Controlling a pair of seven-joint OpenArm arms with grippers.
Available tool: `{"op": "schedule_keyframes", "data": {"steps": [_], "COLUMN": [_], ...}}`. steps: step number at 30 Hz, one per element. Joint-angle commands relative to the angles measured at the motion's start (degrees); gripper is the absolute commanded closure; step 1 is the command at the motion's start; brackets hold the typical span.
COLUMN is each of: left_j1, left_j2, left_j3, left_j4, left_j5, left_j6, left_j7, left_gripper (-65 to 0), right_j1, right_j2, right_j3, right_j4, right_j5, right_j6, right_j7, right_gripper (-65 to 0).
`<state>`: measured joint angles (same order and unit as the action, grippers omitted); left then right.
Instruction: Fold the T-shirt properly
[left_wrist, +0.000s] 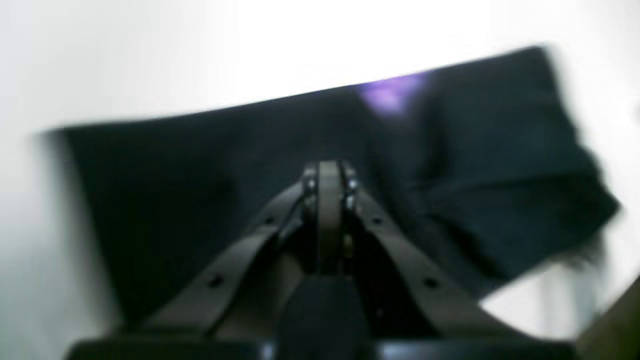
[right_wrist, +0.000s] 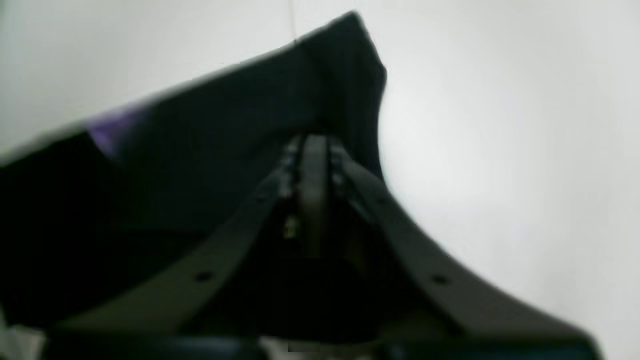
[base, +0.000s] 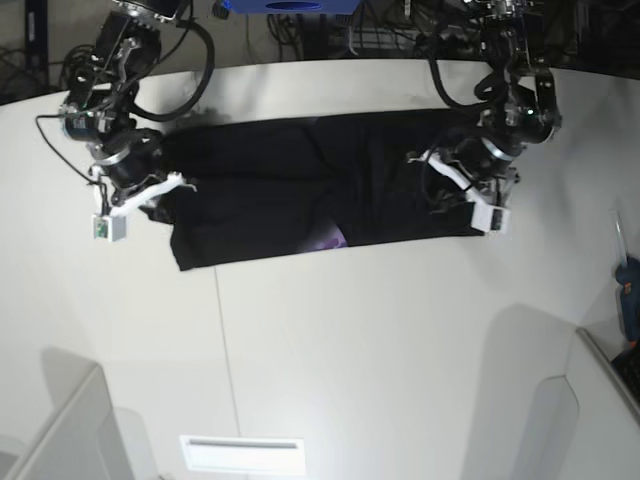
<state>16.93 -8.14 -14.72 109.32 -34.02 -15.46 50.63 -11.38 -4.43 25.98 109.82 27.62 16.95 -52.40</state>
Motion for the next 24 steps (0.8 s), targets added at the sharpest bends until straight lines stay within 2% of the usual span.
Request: {"op": "schedule_keyframes", "data": {"steps": [1,4,6,9,10,12,15,17,21,24], "left_j1": [0.43,3.07,4.65,7.12,8.08,9.40,11.95,12.83,12.57,12.39], "left_j2": [-0.69,-2.36,-3.33,-3.33,-3.33,-3.33,-3.33,-3.86,-3.77,-3.77], "left_j3": [-2.11,-7.65,-11.08,-15.57,-16.53,-18.03,-18.91,-18.55,-18.91,-18.73], "left_j4": [1.14,1.06,1.06,0.97,0.70,-0.26,-3.08,-5.19,-8.79,-10.02], "left_j5": [-1.01,-0.92,-0.92,-0.84,-0.84,-0.84,-0.75,1.45,6.20,6.20], "left_j6": [-0.67,-0.84,-0.93,-1.11,-2.16,-6.38,-11.22,-12.71,-16.49,-16.93], "left_j7": [-1.09,-1.36,-1.53,-1.62,-1.71,-3.38,-9.53,-12.35,-13.31,-13.31], "left_gripper": [0.0,0.0,0.0,0.0,0.0,0.0,0.0,0.0,0.0,0.0], "right_j1": [1.22,3.33,4.83,7.46,8.34,9.75,11.07,11.51,12.12,11.77], "right_j2": [1.92,4.73,6.49,9.13,9.92,10.98,12.29,12.82,13.44,13.52], "right_j3": [0.70,1.58,2.29,2.20,2.20,2.20,1.85,1.76,1.58,1.58], "right_j4": [0.82,-1.03,-3.40,-9.38,-11.75,-16.06,-21.69,-23.71,-27.49,-27.58], "right_j5": [3.11,10.93,14.27,14.98,15.07,15.15,15.15,15.15,15.07,15.24], "right_j6": [0.06,0.06,0.06,-0.03,-0.03,-0.03,-0.03,-0.03,-0.03,0.15], "right_j7": [-0.57,-5.66,-7.77,-8.21,-8.30,-8.39,-8.21,-8.21,-8.21,-8.65], "right_gripper": [-21.2,-43.4,-51.0,-50.6,-50.0,-49.4,-49.2,-49.2,-49.2,-49.2]}}
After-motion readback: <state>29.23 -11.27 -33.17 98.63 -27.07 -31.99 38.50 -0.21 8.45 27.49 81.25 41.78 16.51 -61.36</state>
